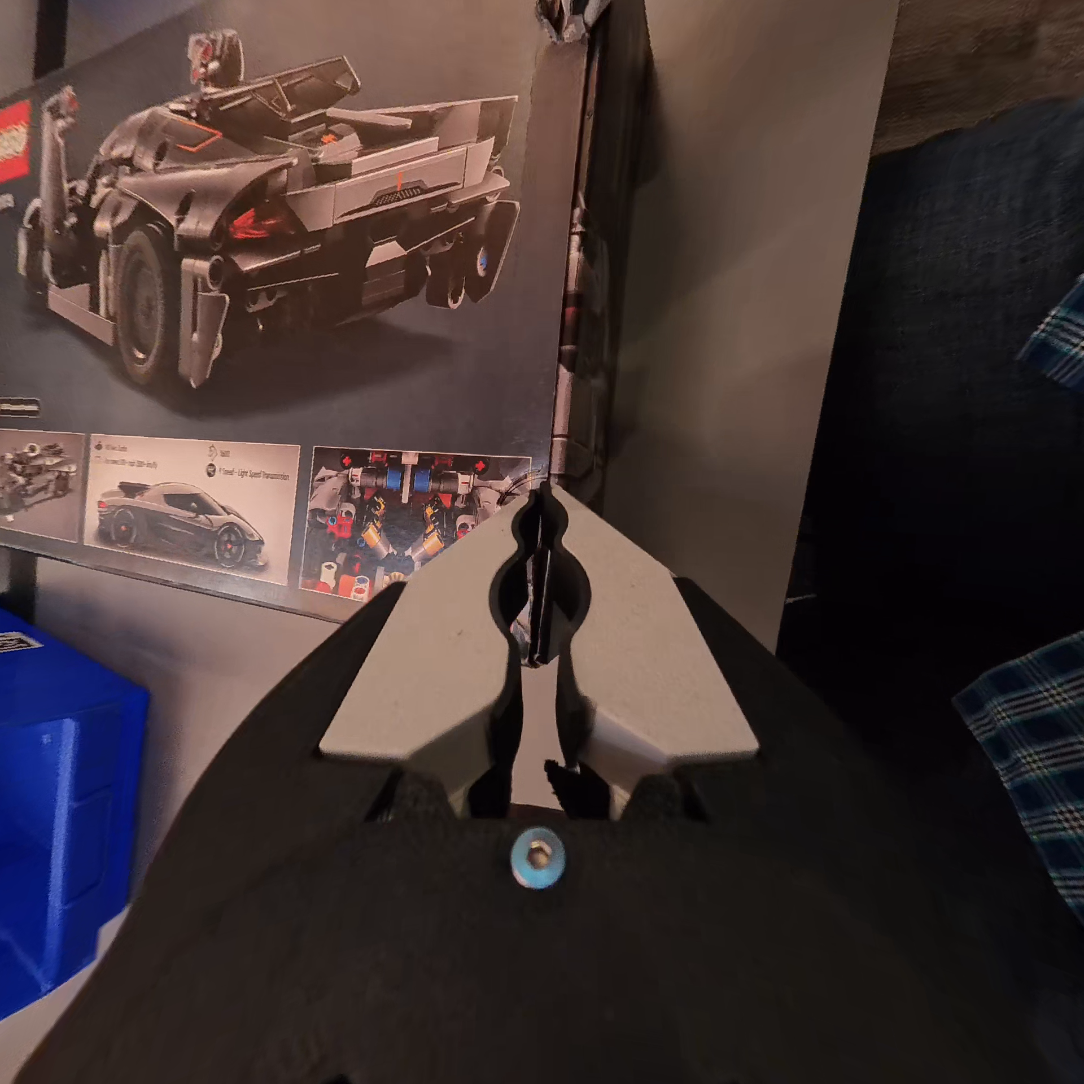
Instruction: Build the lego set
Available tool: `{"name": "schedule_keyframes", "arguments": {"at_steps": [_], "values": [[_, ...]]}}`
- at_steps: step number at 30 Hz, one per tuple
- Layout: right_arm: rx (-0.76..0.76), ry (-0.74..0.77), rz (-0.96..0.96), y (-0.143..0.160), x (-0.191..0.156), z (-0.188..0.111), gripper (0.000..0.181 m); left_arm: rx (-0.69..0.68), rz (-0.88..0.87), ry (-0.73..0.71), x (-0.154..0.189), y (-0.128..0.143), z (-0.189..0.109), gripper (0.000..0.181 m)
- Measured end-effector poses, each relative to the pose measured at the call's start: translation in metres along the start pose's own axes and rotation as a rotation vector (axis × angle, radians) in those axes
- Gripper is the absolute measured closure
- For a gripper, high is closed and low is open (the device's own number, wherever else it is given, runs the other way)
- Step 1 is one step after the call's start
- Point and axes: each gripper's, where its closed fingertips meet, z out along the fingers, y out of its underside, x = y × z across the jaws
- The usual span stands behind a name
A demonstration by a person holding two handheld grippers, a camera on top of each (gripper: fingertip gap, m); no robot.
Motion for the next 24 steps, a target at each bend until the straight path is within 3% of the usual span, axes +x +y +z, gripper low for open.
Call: {"name": "schedule_keyframes", "arguments": {"at_steps": [6, 10, 15, 18, 24], "values": [[0.048, 0.098, 0.051, 0.0000, 0.0010, -0.0009, 0.181, 0.020, 0.021, -0.103, -0.0002, -0.0003, -0.0012, 0.181], [0.104, 0.159, 0.208, 0.0005, 0.0053, 0.0009, 0.181, 0.051, -0.045, -0.174, -0.0050, 0.0007, 0.0001, 0.181], [0.156, 0.154, 0.365, 0.0000, 0.0060, 0.0017, 0.181, 0.084, -0.119, -0.149, -0.0052, 0.0011, 0.0004, 0.181], [0.120, 0.144, 0.208, -0.0016, 0.0062, 0.0010, 0.181, 0.081, -0.096, -0.142, -0.0048, 0.0009, 0.0004, 0.181], [0.106, -0.058, 0.041, -0.0033, 0.0028, 0.0028, 0.181, 0.087, -0.091, -0.126, -0.0039, 0.0008, 0.0006, 0.181]]}}
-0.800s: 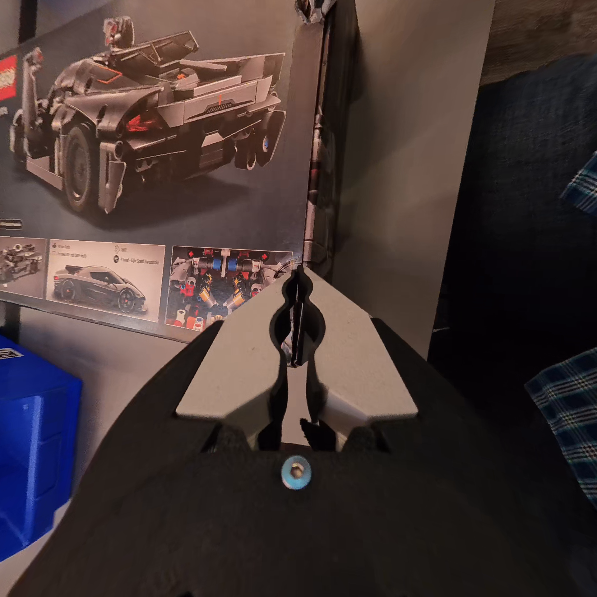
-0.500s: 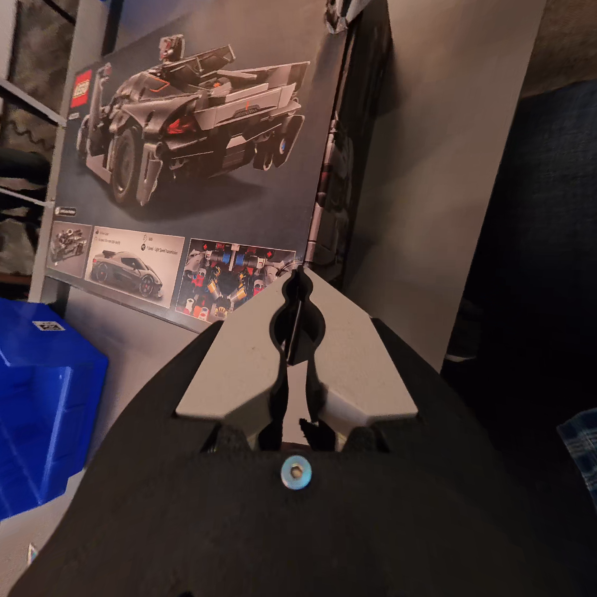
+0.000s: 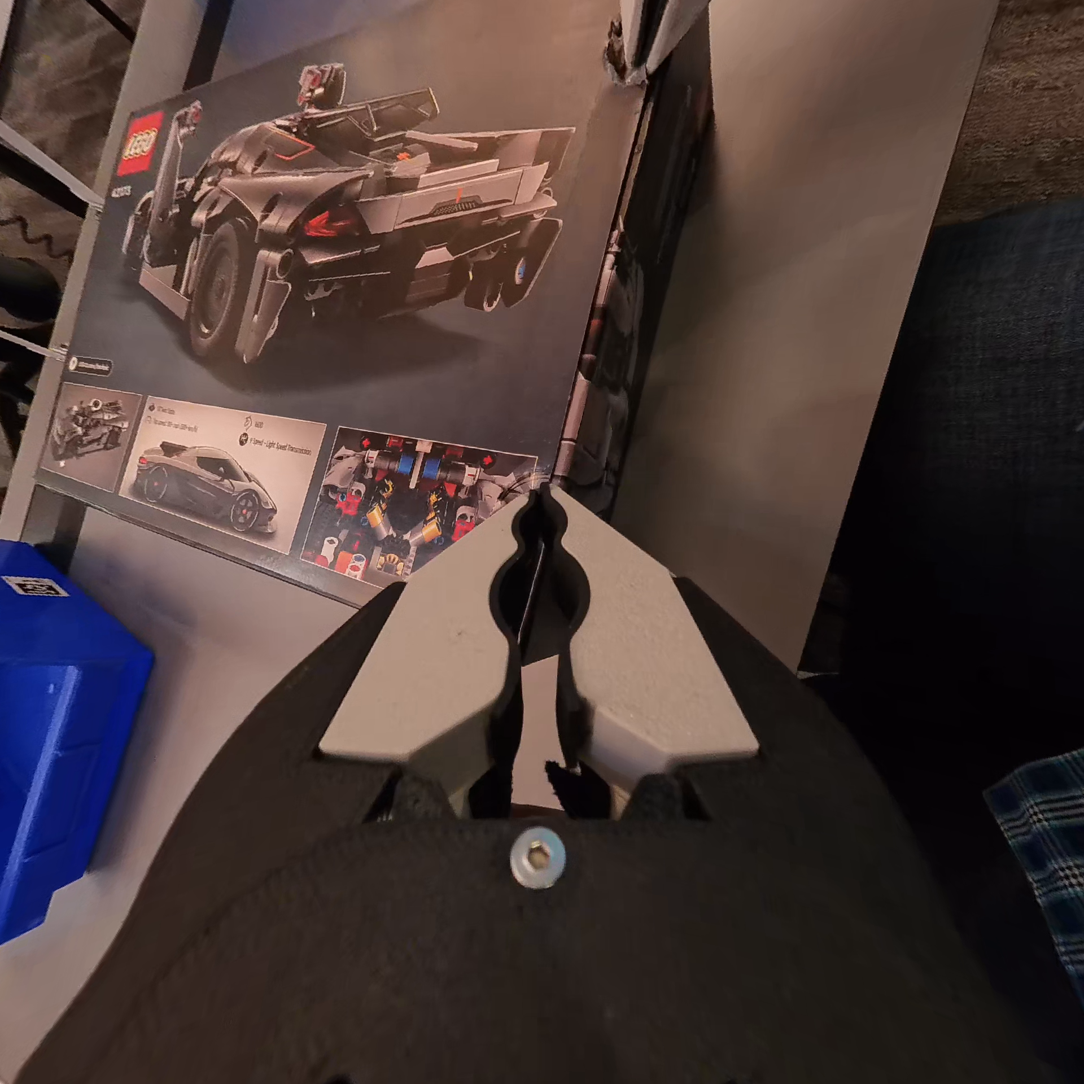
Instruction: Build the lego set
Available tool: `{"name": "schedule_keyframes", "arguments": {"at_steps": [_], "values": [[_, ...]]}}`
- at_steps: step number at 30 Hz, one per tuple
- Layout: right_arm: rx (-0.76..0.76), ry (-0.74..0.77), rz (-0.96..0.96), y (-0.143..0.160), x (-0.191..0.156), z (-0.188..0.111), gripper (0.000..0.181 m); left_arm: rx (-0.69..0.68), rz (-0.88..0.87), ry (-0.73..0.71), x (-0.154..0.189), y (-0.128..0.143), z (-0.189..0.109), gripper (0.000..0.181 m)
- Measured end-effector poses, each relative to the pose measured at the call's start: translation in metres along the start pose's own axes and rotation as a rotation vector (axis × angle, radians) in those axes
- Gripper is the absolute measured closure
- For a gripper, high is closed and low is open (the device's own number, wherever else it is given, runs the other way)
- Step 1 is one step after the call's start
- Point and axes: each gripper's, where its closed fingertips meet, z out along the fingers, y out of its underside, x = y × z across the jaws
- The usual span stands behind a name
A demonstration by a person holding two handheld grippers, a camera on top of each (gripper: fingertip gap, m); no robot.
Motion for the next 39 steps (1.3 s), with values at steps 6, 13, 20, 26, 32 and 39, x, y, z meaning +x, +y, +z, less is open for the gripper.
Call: {"name": "schedule_keyframes", "arguments": {"at_steps": [6, 13, 20, 26, 32, 39], "values": [[-0.023, -0.160, -0.146, 0.000, -0.002, 0.002, 0.181, 0.013, -0.017, 0.012, 0.001, 0.000, 0.001, 0.181], [-0.024, -0.067, 0.078, 0.001, 0.003, 0.004, 0.181, 0.024, -0.034, 0.018, 0.002, 0.000, 0.001, 0.181], [0.080, 0.022, 0.434, 0.002, 0.007, 0.005, 0.181, 0.028, -0.032, 0.019, 0.003, -0.001, 0.001, 0.181], [0.061, 0.075, 0.178, -0.001, 0.007, 0.003, 0.181, 0.033, -0.032, 0.015, 0.003, -0.002, 0.002, 0.181], [0.017, -0.132, 0.021, -0.007, 0.000, -0.005, 0.154, 0.032, -0.036, 0.022, 0.003, -0.003, 0.002, 0.181], [-0.050, -0.134, -0.138, 0.001, -0.006, 0.002, 0.165, 0.038, -0.038, 0.023, 0.004, -0.004, 0.003, 0.181]]}}
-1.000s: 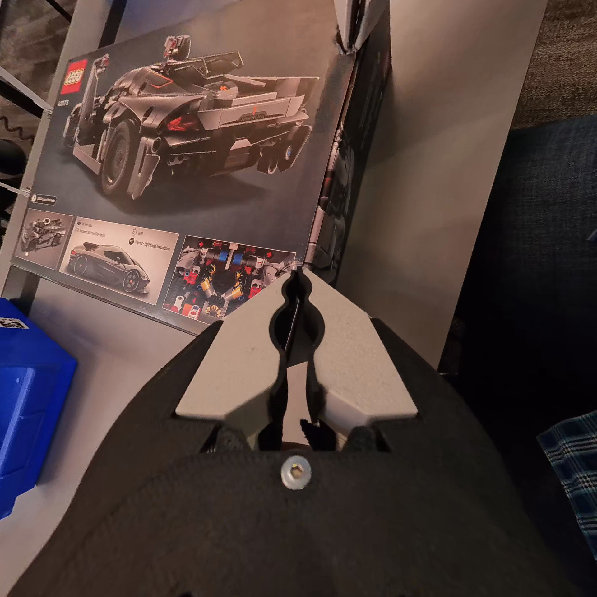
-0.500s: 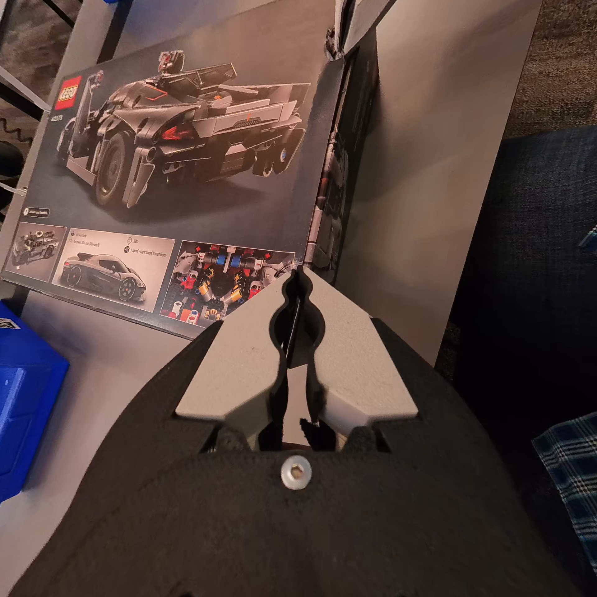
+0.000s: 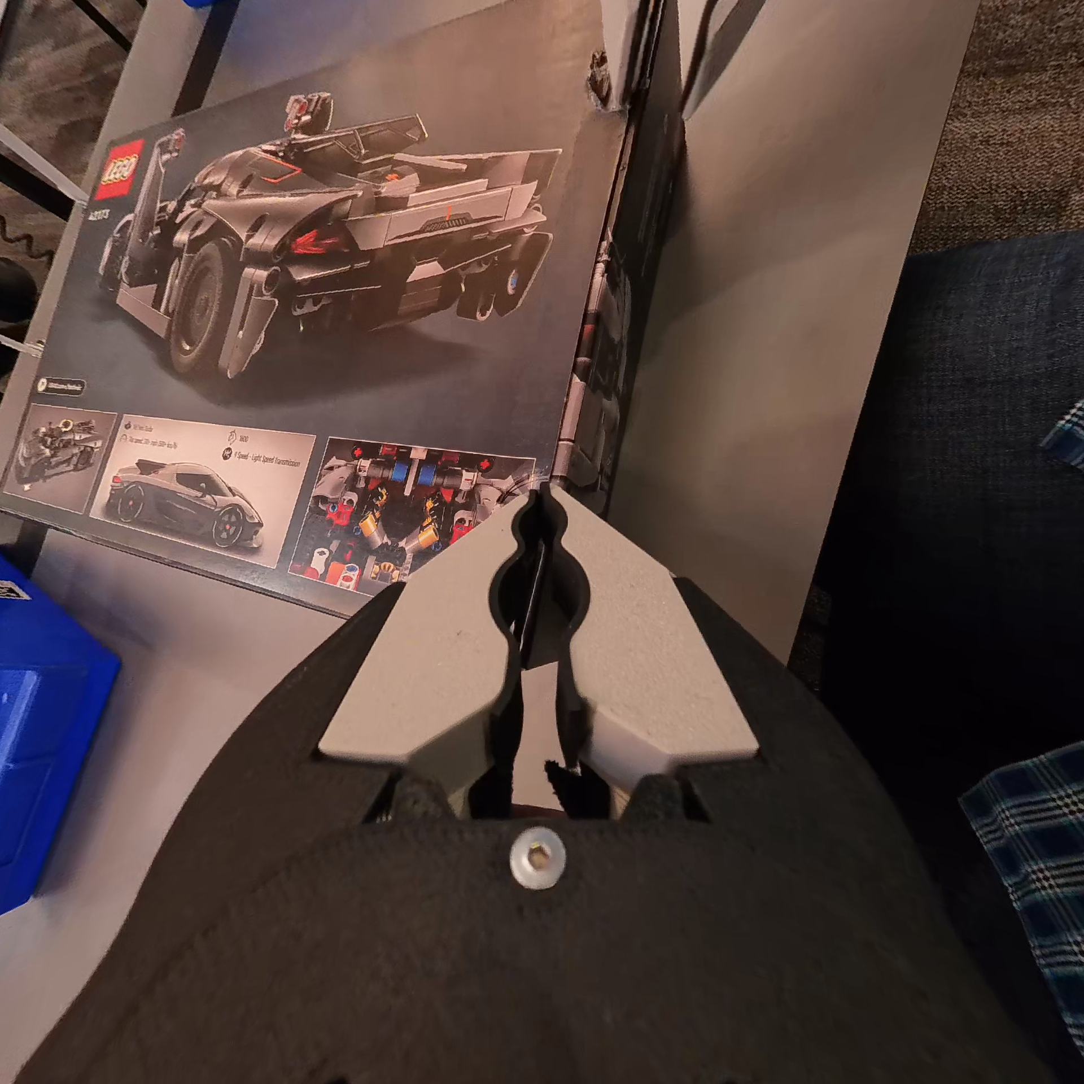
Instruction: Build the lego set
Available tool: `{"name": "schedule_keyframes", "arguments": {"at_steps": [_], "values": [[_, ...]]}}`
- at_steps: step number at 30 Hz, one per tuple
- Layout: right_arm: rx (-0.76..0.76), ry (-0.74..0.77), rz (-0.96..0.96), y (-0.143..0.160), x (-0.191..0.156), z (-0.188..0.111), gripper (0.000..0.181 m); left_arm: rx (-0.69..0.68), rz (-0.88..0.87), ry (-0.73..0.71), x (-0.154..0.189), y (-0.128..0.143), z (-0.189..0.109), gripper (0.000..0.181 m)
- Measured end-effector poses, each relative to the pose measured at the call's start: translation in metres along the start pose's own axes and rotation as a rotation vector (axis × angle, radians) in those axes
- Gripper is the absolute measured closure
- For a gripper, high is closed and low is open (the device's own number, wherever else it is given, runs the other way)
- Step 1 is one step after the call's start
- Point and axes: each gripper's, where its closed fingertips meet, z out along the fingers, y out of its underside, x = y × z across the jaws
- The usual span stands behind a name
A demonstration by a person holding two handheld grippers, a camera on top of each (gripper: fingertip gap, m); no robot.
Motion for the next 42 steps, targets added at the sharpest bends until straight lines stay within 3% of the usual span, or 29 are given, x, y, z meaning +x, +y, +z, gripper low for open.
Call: {"name": "schedule_keyframes", "arguments": {"at_steps": [10, 16, 19, 21, 33, 42], "values": [[-0.125, 0.022, -0.278, 0.003, 0.002, 0.005, 0.175, 0.010, -0.002, 0.001, 0.000, -0.001, 0.001, 0.181], [-0.149, -0.001, -0.250, 0.004, 0.001, 0.005, 0.175, 0.015, 0.000, -0.003, 0.000, -0.002, 0.002, 0.181], [-0.109, -0.010, -0.113, 0.004, 0.002, 0.002, 0.174, 0.010, 0.015, -0.013, 0.000, -0.002, 0.002, 0.181], [-0.095, -0.035, -0.026, 0.006, -0.003, 0.000, 0.160, 0.017, 0.007, -0.009, 0.000, -0.002, 0.002, 0.181], [-0.097, -0.039, -0.226, 0.005, -0.010, 0.005, 0.166, 0.015, 0.008, -0.023, -0.003, -0.002, 0.003, 0.181], [-0.106, -0.023, -0.221, -0.004, -0.026, 0.006, 0.171, 0.005, 0.000, -0.048, -0.018, 0.001, 0.009, 0.181]]}}
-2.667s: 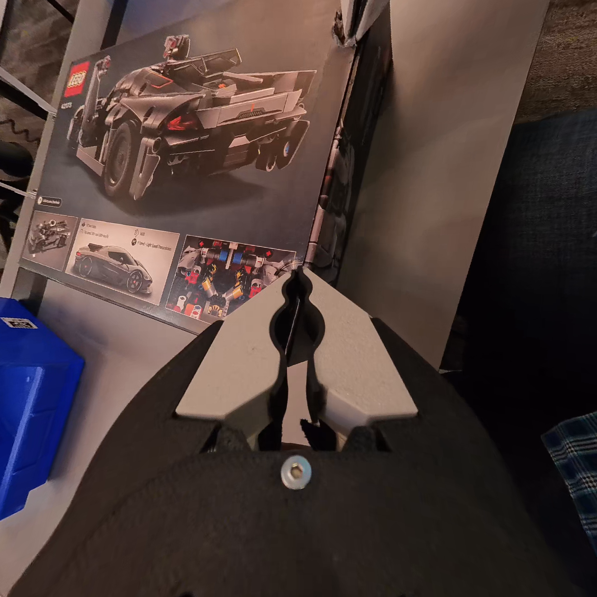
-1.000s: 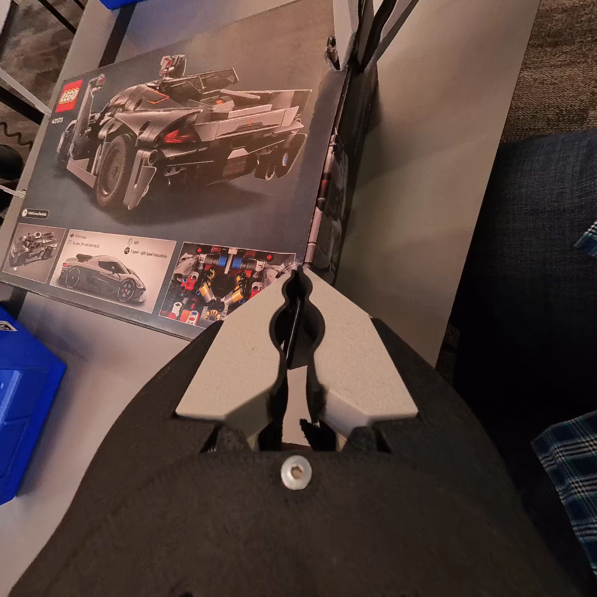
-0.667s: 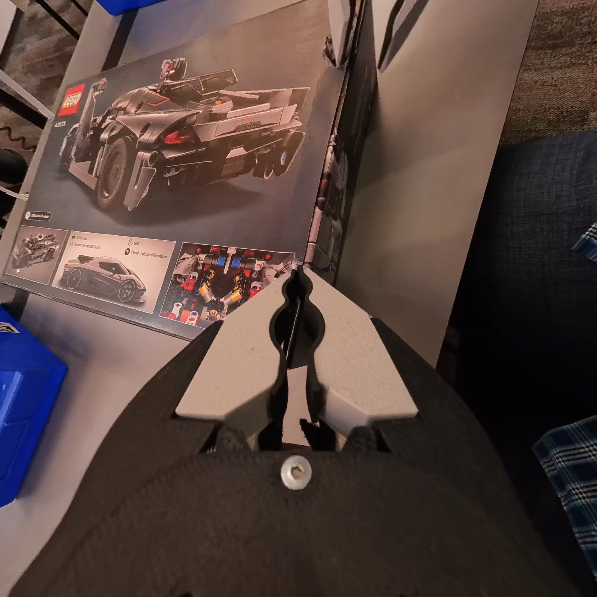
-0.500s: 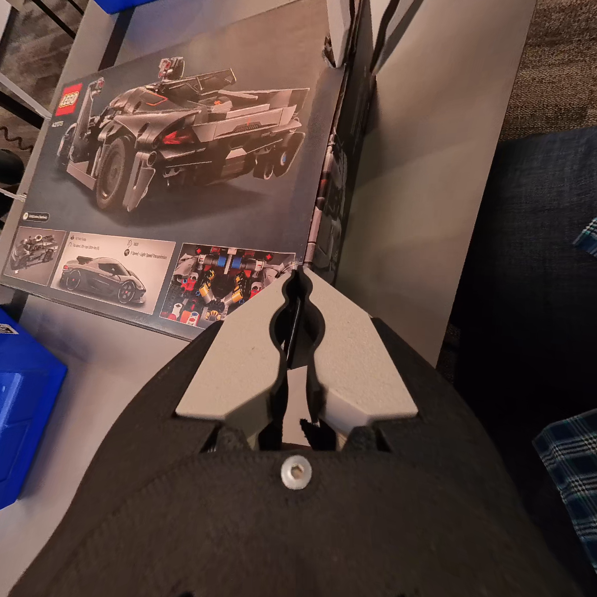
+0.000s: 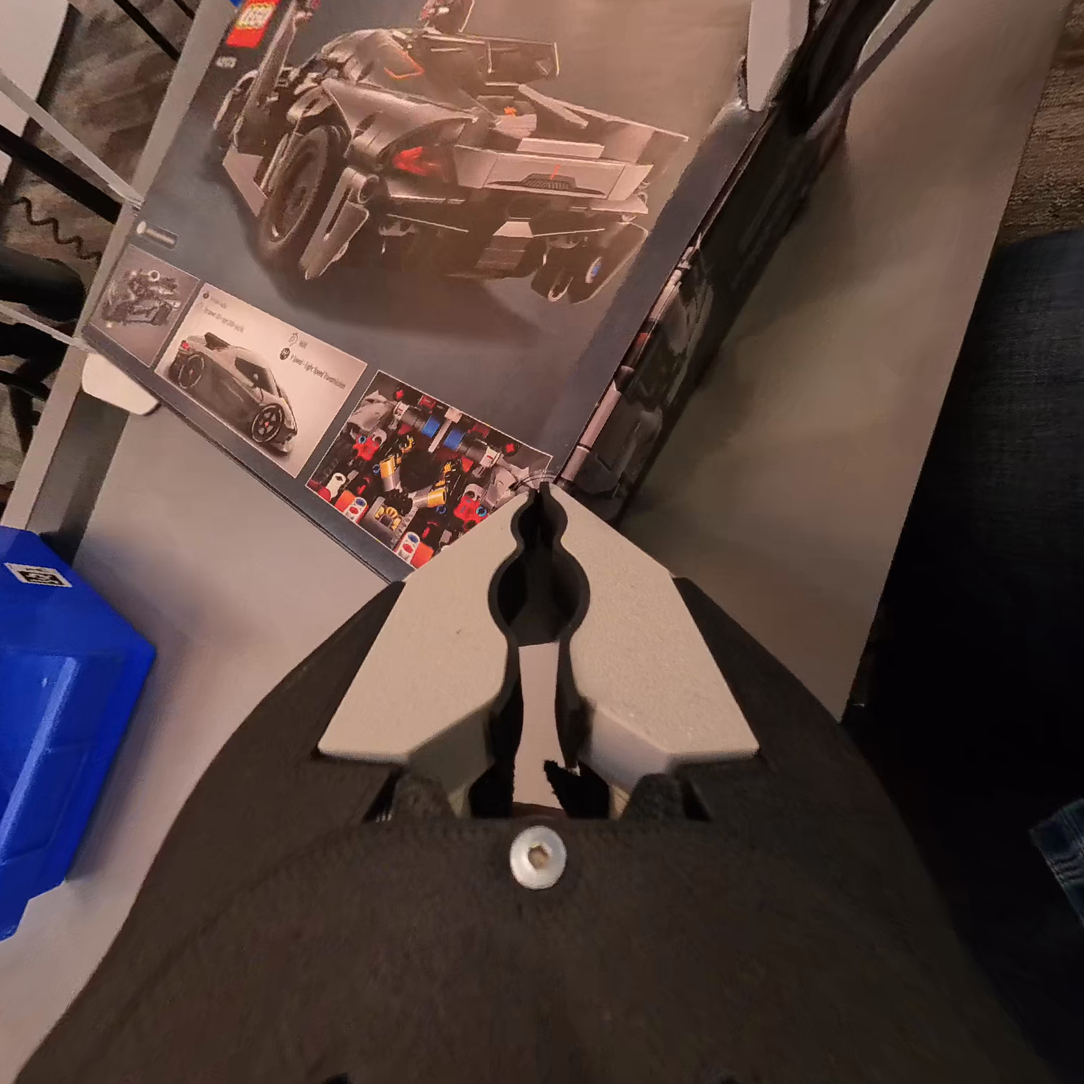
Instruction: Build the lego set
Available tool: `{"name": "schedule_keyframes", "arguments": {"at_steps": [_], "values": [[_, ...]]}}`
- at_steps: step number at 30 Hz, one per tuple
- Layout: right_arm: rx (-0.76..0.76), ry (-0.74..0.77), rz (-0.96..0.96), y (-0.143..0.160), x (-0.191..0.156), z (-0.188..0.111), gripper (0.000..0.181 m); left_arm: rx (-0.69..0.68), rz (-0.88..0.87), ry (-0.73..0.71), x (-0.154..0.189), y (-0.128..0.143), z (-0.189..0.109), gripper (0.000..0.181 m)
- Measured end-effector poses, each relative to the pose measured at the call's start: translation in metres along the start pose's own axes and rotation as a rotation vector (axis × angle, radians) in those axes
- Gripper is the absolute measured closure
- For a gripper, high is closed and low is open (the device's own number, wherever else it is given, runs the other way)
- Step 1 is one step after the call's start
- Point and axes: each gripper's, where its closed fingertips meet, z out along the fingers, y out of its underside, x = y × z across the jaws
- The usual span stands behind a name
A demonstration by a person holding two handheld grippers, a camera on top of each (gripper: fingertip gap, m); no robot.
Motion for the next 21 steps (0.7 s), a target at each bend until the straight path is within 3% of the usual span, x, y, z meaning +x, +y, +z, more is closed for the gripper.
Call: {"name": "schedule_keyframes", "arguments": {"at_steps": [12, 21], "values": [[-0.209, 0.069, 0.087, 0.0025, 0.0008, 0.0029, 0.171, -0.015, 0.017, -0.009, -0.0005, -0.0005, 0.0005, 0.181], [-0.081, 0.158, 0.219, 0.0023, 0.0011, 0.0025, 0.164, -0.015, 0.029, -0.017, -0.0011, -0.0006, 0.0002, 0.181]]}}
